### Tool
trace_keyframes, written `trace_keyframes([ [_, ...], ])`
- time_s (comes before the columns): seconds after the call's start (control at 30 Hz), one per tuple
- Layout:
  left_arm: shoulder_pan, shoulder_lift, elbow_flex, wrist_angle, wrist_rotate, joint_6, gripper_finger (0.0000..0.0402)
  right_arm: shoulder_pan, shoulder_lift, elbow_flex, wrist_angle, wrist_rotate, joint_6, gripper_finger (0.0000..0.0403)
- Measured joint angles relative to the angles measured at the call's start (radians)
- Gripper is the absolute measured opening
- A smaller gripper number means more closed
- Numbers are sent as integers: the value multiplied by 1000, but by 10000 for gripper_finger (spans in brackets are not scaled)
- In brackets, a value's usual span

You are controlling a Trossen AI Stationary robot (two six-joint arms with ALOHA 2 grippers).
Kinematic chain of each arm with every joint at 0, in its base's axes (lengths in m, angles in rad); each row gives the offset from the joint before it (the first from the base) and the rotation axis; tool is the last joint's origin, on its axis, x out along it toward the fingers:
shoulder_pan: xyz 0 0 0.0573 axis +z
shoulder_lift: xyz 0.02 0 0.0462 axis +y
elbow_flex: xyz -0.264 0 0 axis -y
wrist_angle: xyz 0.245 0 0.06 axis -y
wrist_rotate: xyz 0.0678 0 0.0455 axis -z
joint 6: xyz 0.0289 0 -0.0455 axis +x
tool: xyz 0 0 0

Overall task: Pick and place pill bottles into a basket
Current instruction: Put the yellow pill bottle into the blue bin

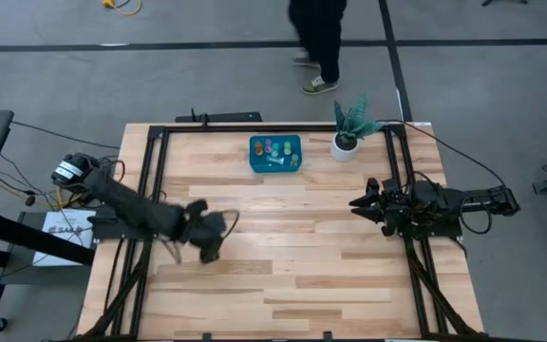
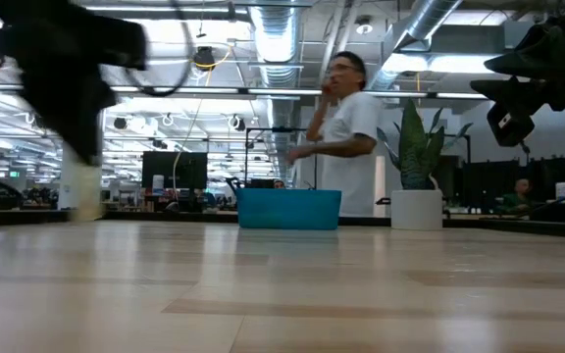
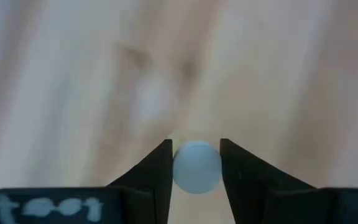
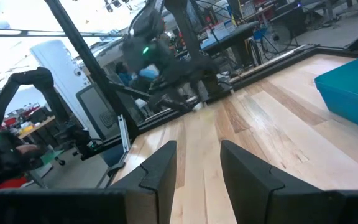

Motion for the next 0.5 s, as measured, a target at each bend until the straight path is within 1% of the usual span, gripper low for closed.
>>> trace_keyframes([
  [0.1, 134, 0, 42, 42, -53, 128, 94, 0, 0, 0, 0, 0, 0, 118],
  [0.2, 277, 0, 83, 149, -69, 256, 94, 0, 0, 0, 0, 0, 0, 118],
  [0.3, 412, 0, 126, 290, -69, 360, 104, 0, 0, 0, 0, 0, 0, 118],
  [0.4, 538, 1, 166, 432, -34, 424, 106, 0, 0, 0, 0, 0, 0, 118],
  [0.5, 653, 2, 186, 554, 51, 458, 101, 0, 0, 0, 0, 0, 0, 118],
])
